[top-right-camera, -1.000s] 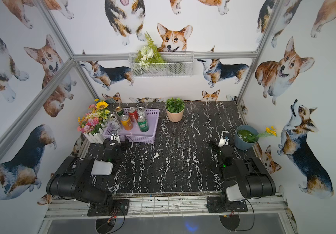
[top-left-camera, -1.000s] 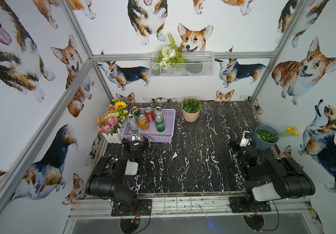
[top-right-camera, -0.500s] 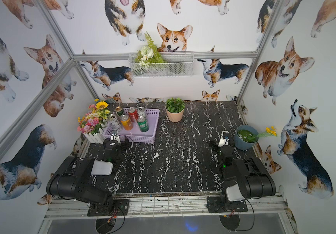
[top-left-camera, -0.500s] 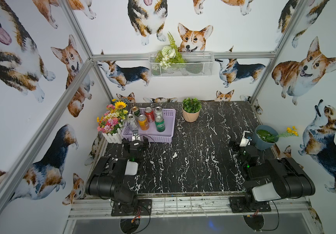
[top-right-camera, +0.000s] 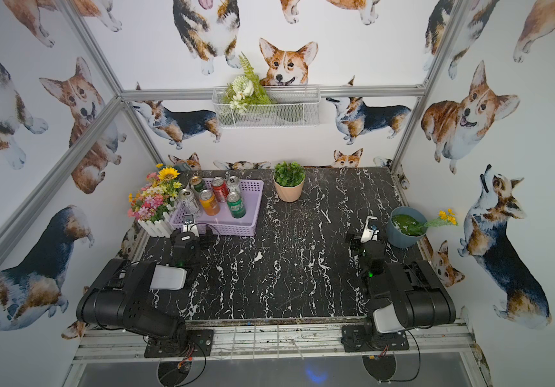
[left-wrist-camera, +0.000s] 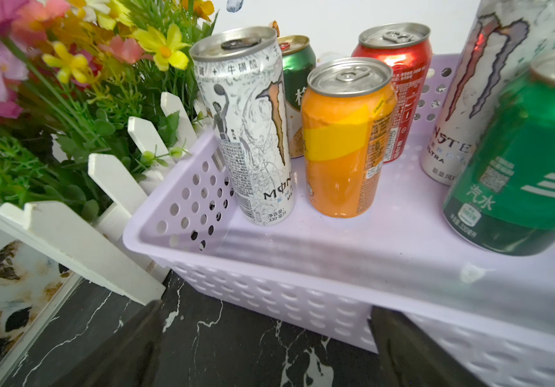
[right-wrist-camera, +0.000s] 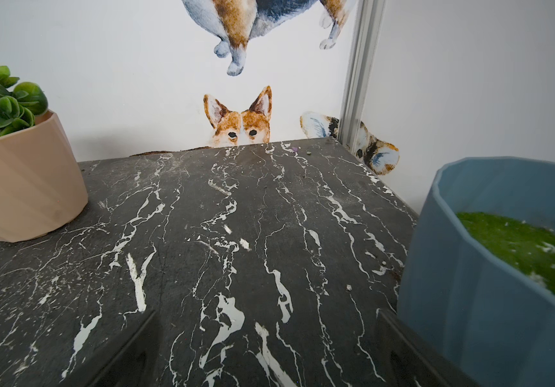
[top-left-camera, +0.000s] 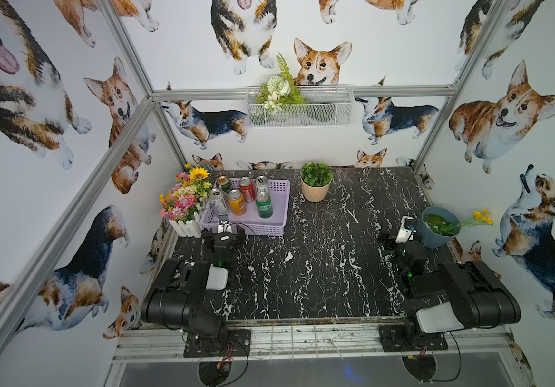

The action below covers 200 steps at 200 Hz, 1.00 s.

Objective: Take out the drinks from the basket
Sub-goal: Move the basket to the center of the board.

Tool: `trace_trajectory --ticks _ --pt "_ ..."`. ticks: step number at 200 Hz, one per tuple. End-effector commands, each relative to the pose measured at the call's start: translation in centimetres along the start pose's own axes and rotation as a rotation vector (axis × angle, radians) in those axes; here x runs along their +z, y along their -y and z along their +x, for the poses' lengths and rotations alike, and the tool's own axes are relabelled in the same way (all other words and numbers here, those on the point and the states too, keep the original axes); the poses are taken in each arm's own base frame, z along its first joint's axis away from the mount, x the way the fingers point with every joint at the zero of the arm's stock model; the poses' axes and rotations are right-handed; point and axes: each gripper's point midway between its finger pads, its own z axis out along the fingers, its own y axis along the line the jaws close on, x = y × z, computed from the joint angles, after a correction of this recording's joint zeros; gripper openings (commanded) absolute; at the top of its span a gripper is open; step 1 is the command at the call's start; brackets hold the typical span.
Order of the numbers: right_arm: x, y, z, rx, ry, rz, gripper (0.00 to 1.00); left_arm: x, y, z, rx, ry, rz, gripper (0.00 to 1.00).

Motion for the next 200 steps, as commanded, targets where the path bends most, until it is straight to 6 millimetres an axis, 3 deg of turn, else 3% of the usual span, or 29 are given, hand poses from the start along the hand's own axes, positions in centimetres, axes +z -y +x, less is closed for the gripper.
trace_trajectory --ticks 1,40,76,131,144,157,175,200 --pt "0.2 -0.1 -1.9 0.018 0.035 0.007 1.00 -0.3 -0.4 -3.8 -0.079 0.137 -0.008 1.00" --pt "1.4 0.5 -1.8 0.083 -0.085 0.075 1.00 1.2 -1.8 -5.3 -0.097 0.029 -0.087 1.00" --pt "1.4 1.0 -2.0 0.154 -0.122 0.142 1.00 -0.8 -2.5 -9.1 -0.172 0.130 -0.072 1.00" --pt "1.7 0.9 -3.7 0.118 -0.156 0.221 1.00 -3.7 -4.8 -11.9 -0.432 0.203 -0.114 1.00" --pt "1.6 1.3 -4.7 0.072 -0.127 0.293 1.00 -4.5 -6.6 -11.1 -0.601 0.196 -0.200 1.00" --pt "1.2 3.5 -5.4 0.167 -0.073 0.459 1.00 -5.3 -8.9 -9.8 -0.764 0.138 -0.306 1.00" --pt "0.5 5.9 -4.5 0.332 -0.092 0.643 1.00 -4.9 -7.6 -11.8 -0.744 0.143 -0.125 1.00" --pt "2.7 3.1 -3.4 0.460 -0.180 0.414 1.00 -5.3 -5.9 -13.7 -0.770 0.165 0.004 1.00"
